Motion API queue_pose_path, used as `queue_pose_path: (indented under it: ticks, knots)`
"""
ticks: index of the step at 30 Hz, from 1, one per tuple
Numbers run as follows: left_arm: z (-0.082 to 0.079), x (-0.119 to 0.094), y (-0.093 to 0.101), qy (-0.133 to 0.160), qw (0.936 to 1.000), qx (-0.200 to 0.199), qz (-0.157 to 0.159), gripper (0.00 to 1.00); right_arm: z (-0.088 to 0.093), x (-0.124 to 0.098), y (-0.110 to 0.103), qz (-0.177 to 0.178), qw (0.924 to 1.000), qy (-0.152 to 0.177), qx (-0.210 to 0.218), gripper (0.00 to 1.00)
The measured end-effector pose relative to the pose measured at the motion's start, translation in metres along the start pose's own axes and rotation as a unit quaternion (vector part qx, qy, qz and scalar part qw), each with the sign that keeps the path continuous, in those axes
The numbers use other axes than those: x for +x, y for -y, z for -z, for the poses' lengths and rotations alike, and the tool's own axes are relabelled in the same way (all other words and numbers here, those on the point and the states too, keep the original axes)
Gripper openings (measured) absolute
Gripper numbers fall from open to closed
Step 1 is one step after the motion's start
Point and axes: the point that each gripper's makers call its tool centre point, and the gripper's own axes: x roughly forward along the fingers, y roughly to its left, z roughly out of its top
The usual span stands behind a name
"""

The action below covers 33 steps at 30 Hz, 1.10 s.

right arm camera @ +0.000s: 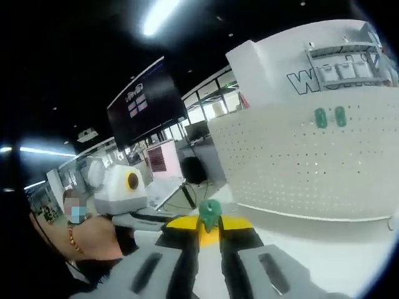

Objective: Insert the hook assembly into the mounting plate slot until the hook locks in place.

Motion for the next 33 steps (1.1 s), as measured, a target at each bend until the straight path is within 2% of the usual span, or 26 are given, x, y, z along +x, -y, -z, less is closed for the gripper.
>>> queue_pose_path:
  ticks: [6,10,13,18,21,22,25,29,33]
  knots:
    - [0.000,0.002,0.002,0.000,0.9999,0.010,-0.002,0.01,0.000,0.000,-0.002,-0.003,1.0000,0.001,0.003,0.05]
    - [-0.002,0.001,0.003,0.001,0.9999,0.012,-0.005,0.01,-0.001,0.000,0.000,-0.004,0.9992,0.012,0.037,0.05]
    - [0.000,0.002,0.003,-0.005,0.9992,0.037,-0.017,0.01,0.001,0.000,0.000,0.002,0.9993,0.012,0.036,0.04]
    - [0.002,0.000,0.001,-0.011,0.9988,0.043,-0.022,0.02,0.004,0.000,0.001,0.005,0.9989,0.017,0.042,0.02]
    - [0.009,-0.005,0.001,-0.021,0.9983,0.049,-0.024,0.02,0.014,0.000,0.000,0.002,0.9988,0.009,0.047,0.00]
    - [0.016,-0.007,0.000,-0.031,0.9983,0.044,-0.023,0.03,0.017,0.001,-0.001,0.003,0.9990,0.004,0.045,0.00]
    - [0.030,-0.011,-0.002,-0.044,0.9979,0.043,-0.020,0.03,0.032,0.000,-0.006,0.006,0.9998,-0.010,0.014,0.00]
    - [0.045,-0.017,-0.002,-0.070,0.9965,0.045,-0.012,0.05,0.046,-0.001,-0.009,-0.001,0.9995,-0.020,0.023,0.00]
    - [0.052,-0.016,0.000,-0.083,0.9949,0.056,-0.004,0.08,0.051,-0.002,-0.008,-0.001,0.9994,-0.026,0.021,0.00]
